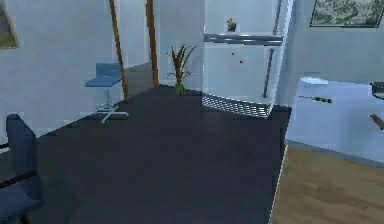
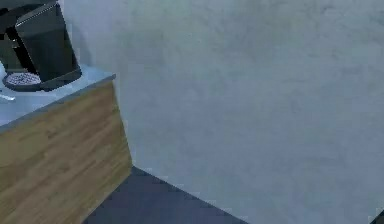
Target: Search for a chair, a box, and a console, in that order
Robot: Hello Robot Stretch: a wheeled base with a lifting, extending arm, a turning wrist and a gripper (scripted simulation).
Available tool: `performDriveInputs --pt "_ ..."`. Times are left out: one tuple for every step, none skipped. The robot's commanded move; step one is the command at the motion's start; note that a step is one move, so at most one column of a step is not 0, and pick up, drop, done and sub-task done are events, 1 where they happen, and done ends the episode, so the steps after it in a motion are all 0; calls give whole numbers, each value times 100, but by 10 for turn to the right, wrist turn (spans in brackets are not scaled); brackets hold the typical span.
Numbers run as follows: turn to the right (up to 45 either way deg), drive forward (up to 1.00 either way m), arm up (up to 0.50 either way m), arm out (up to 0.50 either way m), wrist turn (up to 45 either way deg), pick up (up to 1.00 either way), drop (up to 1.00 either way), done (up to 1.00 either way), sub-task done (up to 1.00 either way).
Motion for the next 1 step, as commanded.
performDriveInputs --pt "0 70 0 0 0 0 0 0 0"
